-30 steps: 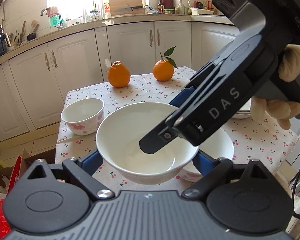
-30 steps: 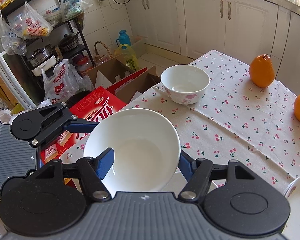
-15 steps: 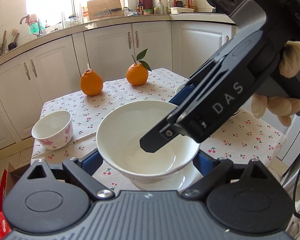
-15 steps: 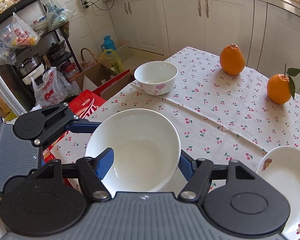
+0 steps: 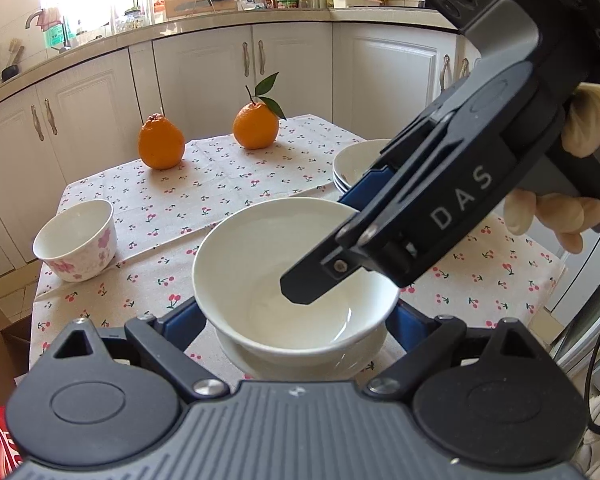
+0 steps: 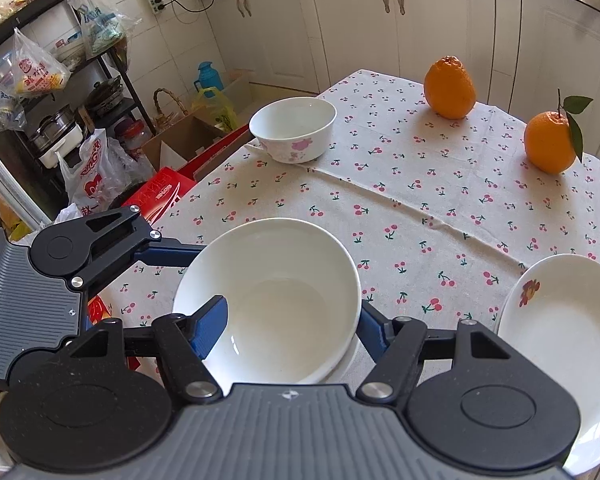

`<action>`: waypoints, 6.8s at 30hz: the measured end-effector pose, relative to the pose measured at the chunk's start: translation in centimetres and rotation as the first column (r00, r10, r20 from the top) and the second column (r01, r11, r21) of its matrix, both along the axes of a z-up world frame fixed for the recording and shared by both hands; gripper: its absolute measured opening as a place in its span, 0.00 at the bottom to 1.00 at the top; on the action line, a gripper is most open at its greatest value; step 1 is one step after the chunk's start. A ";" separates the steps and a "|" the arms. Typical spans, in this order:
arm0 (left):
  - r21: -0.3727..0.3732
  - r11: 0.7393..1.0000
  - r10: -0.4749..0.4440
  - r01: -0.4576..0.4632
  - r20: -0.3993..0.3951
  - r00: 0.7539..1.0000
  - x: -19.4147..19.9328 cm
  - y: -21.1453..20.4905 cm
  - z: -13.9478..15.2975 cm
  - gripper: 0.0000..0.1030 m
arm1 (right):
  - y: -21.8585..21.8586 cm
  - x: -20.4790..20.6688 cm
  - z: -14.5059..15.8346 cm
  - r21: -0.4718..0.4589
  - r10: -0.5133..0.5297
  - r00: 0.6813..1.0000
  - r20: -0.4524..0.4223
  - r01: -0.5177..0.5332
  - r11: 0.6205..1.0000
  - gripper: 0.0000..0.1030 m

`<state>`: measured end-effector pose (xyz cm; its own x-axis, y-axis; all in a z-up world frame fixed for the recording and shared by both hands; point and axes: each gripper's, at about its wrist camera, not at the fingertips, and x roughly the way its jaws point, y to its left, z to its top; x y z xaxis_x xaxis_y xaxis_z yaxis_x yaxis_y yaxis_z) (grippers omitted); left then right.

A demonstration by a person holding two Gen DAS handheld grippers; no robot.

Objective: Organize plates and bowls
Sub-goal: 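Lower the held bowl into the white bowl and open the right tool, then move the right tool to the last white bowl and grasp its rim, then lift the white bowl with the right tool and carry it over the bowl stack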

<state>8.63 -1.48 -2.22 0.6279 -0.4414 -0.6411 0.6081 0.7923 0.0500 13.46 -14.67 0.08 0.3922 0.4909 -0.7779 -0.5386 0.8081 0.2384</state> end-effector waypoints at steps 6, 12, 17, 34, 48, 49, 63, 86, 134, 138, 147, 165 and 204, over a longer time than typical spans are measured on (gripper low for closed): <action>0.001 1.000 -0.001 0.001 -0.018 1.000 0.1 0.1 -0.3 0.92 | 0.1 0.2 -0.6 -0.004 0.000 1.000 -0.017 0.000 1.000 0.72; 0.002 1.000 -0.005 0.005 -0.030 1.000 0.2 0.1 -0.7 0.92 | 0.2 0.3 -0.9 -0.010 -0.002 1.000 -0.026 0.002 1.000 0.72; 0.006 1.000 -0.008 0.008 -0.036 0.999 0.2 0.1 -0.8 0.92 | 0.2 0.3 -1.0 -0.015 -0.004 1.000 -0.028 0.003 1.000 0.72; -0.009 1.000 -0.018 0.018 -0.036 0.999 -0.3 0.6 -0.6 0.94 | 0.2 0.3 -0.4 -0.014 -0.010 1.000 0.016 0.010 1.000 0.90; -0.042 0.998 0.050 -0.050 0.008 0.999 -1.6 4.9 0.7 0.96 | 2.2 0.5 0.9 -0.040 0.006 0.998 0.062 -0.004 0.999 1.00; -0.043 0.997 0.062 -0.061 0.011 0.998 -1.4 5.2 0.7 0.96 | 2.4 0.6 1.1 -0.044 0.008 0.998 0.067 -0.005 0.999 1.00; -0.054 0.974 0.225 -0.221 0.062 0.973 3.5 11.0 0.3 0.97 | 6.5 4.7 3.8 -0.089 0.053 0.993 0.106 -0.043 0.995 1.00; -0.071 0.952 0.304 -0.299 0.085 0.949 15.1 12.6 -2.4 0.97 | 11.6 20.8 1.7 -0.068 0.126 0.991 -0.052 -0.129 0.989 0.99; -0.047 0.964 0.263 -0.260 0.056 0.963 17.6 11.2 -3.1 0.87 | 13.5 25.8 -3.1 0.031 0.136 0.967 -0.217 -0.133 0.991 0.67; -0.049 0.966 0.257 -0.255 0.059 0.965 16.5 11.0 -2.3 0.87 | 12.9 24.5 -2.3 0.039 0.139 0.968 -0.210 -0.134 0.990 0.67; -0.053 0.969 0.246 -0.243 0.074 0.966 12.8 10.3 0.0 0.87 | 12.0 20.3 0.3 0.041 0.163 0.972 -0.172 -0.158 0.987 0.67; -0.070 0.974 0.221 -0.216 0.085 0.972 5.1 8.1 3.1 0.87 | 9.0 11.3 3.6 0.045 0.180 0.977 -0.112 -0.176 0.983 0.67; -0.069 0.996 0.060 -0.058 0.032 0.998 -0.3 0.5 1.4 0.87 | -0.8 2.4 2.1 0.043 0.047 0.993 -0.105 -0.043 0.998 0.67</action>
